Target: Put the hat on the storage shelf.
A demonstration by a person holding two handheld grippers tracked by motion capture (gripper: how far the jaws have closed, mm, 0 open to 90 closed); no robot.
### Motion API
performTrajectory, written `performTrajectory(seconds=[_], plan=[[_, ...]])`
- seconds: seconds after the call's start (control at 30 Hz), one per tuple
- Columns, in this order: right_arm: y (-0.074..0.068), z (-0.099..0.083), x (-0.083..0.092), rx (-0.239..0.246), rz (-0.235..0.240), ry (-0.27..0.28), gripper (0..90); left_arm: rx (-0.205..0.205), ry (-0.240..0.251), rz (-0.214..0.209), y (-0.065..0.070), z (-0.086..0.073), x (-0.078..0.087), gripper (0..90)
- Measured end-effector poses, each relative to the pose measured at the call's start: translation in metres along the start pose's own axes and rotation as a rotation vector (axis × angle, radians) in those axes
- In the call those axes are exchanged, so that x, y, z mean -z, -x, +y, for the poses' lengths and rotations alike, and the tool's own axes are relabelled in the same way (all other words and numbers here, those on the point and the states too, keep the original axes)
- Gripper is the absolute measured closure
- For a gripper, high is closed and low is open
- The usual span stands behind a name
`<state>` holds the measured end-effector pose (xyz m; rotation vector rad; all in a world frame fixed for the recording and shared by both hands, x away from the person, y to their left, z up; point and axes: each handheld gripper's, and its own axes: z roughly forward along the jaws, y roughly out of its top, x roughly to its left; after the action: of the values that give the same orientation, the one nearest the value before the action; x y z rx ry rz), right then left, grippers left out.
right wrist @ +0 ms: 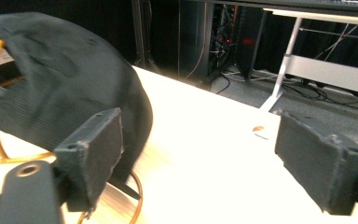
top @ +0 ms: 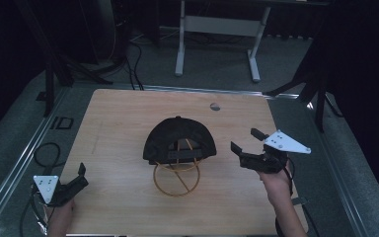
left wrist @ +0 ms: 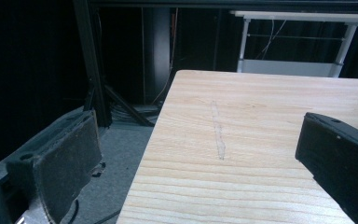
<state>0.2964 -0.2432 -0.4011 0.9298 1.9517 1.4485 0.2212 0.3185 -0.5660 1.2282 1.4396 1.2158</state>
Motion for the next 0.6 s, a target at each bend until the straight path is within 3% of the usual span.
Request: performTrajectory(seconds=[0.2, 0.6], plan=[[0.018, -0.022, 0.0, -0.005, -0.017, -0.043, 11.3, 0.0, 0.0, 0.0, 0.0, 0.0, 0.0, 0.5], [0.048, -0.073, -0.003, -0.025, -0.095, -0.112, 11.4, -0.002, -0.001, -0.001, 0.0, 0.0, 0.0, 0.5]])
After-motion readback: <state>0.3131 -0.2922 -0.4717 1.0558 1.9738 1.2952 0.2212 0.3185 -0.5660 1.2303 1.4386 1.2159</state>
